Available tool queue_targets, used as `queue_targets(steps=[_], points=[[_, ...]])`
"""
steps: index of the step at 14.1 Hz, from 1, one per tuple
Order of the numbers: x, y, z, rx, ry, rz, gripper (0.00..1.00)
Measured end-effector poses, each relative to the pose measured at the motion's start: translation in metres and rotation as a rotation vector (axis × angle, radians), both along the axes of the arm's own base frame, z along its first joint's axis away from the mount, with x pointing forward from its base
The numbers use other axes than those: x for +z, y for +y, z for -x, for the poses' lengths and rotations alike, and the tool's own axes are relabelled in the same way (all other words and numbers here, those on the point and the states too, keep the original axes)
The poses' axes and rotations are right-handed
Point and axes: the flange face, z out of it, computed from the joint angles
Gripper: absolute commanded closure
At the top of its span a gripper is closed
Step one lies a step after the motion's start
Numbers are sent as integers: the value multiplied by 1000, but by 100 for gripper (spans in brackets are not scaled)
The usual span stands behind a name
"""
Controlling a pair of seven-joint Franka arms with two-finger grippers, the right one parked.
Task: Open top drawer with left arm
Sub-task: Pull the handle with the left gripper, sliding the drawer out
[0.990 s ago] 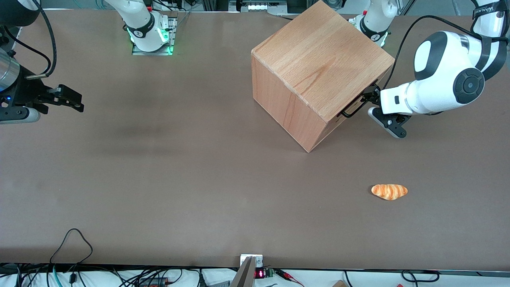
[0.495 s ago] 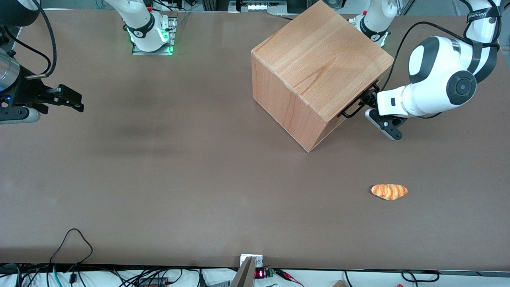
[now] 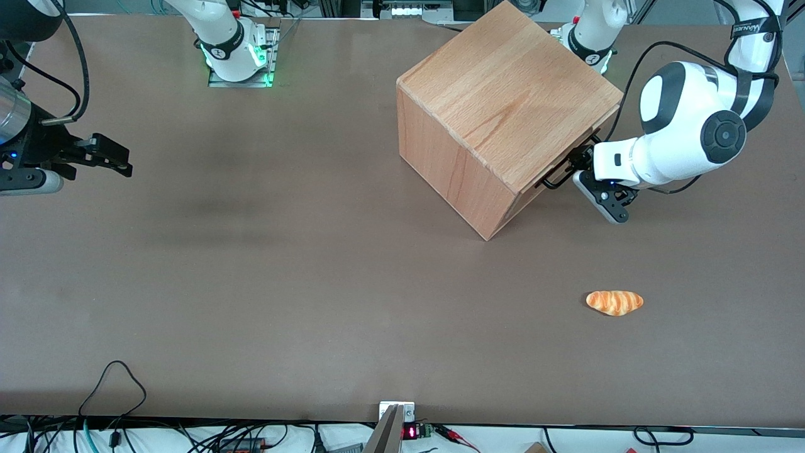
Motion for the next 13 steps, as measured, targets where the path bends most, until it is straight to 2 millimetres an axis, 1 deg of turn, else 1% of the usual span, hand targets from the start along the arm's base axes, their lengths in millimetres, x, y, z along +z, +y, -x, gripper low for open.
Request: queue_targets(steps=[4, 6, 7, 10, 11, 13], points=[[5, 11, -10, -41, -78, 13, 0], [7, 24, -15, -22, -110, 11, 0], [10, 36, -20, 1, -138, 8, 0], [19, 87, -40, 107, -270, -18, 0], [20, 100, -45, 132, -295, -26, 0], [23, 119, -58, 163, -341, -45, 0]])
